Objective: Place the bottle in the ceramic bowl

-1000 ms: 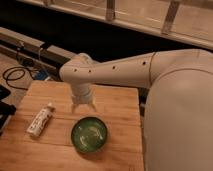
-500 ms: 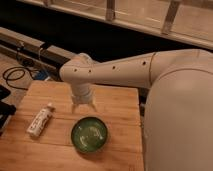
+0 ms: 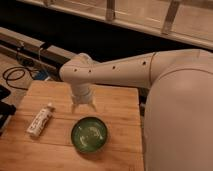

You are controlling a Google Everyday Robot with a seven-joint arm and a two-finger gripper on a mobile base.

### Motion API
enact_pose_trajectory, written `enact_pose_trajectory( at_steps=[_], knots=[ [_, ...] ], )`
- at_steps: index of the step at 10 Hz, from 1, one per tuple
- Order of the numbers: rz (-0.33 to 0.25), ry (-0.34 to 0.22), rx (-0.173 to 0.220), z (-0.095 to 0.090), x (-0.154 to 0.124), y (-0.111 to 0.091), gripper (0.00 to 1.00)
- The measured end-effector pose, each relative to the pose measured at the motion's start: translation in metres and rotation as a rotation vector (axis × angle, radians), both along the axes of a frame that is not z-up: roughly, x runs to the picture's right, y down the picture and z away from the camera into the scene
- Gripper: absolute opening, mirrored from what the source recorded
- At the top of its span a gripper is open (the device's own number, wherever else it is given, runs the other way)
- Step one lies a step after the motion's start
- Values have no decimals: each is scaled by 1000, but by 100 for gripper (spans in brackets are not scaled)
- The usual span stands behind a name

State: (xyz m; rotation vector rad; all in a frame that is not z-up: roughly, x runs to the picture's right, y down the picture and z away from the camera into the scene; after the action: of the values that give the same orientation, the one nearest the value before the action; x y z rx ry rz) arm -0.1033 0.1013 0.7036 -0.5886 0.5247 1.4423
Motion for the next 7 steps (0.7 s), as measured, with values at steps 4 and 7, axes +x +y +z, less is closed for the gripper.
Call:
enact_pose_trajectory(
  at_steps=[4,7],
  knots=[
    [1,0,2,-1,0,-1,65],
    [-4,-3,9,0,0,-3,65]
  ],
)
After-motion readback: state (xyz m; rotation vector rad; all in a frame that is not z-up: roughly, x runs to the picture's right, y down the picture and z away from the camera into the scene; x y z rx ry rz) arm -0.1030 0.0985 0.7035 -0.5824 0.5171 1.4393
